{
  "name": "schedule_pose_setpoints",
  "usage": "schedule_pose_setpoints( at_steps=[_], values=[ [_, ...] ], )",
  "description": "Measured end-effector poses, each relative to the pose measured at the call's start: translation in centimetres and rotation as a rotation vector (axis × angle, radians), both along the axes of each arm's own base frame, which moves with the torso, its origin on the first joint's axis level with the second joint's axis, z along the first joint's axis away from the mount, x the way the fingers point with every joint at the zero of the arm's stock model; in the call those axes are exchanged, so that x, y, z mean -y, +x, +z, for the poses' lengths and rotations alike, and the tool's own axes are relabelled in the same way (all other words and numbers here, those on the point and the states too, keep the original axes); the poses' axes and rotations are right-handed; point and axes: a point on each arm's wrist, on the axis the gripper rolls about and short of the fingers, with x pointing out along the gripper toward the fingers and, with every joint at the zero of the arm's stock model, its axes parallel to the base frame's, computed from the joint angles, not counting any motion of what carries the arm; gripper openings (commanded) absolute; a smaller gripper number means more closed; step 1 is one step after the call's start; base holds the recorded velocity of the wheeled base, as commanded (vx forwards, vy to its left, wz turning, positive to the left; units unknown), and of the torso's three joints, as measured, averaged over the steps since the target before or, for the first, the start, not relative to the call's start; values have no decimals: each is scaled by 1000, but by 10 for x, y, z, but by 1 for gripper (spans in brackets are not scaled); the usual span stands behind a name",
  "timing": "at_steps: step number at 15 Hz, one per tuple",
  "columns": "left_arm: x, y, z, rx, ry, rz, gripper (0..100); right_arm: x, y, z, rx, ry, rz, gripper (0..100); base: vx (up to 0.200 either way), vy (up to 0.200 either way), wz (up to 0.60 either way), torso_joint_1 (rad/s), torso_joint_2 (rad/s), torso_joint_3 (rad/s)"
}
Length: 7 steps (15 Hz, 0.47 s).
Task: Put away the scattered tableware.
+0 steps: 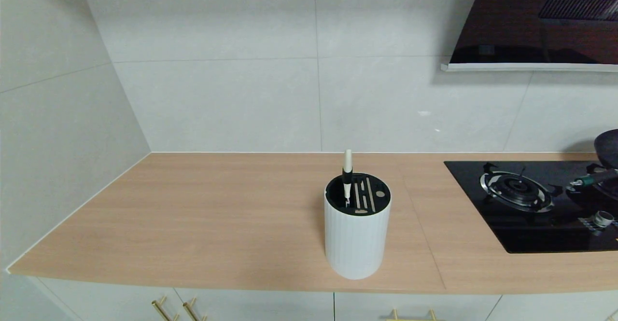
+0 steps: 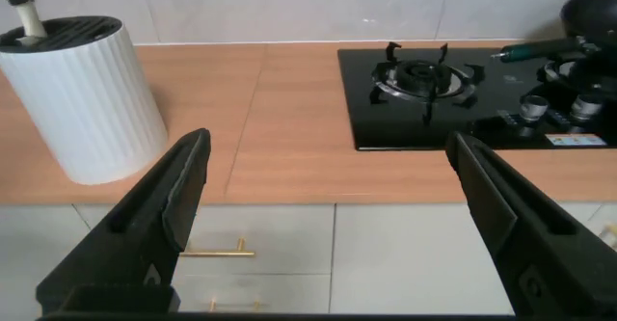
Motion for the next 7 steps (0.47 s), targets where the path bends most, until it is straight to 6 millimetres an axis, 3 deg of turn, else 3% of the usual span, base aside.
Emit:
schedule_pose_setpoints(
  at_steps=[7],
  values=[
    [0, 0, -1, -10, 19, -20, 100, 0, 0, -1, -6, 2, 1, 100, 0, 0, 0, 0, 0, 0]
  ],
)
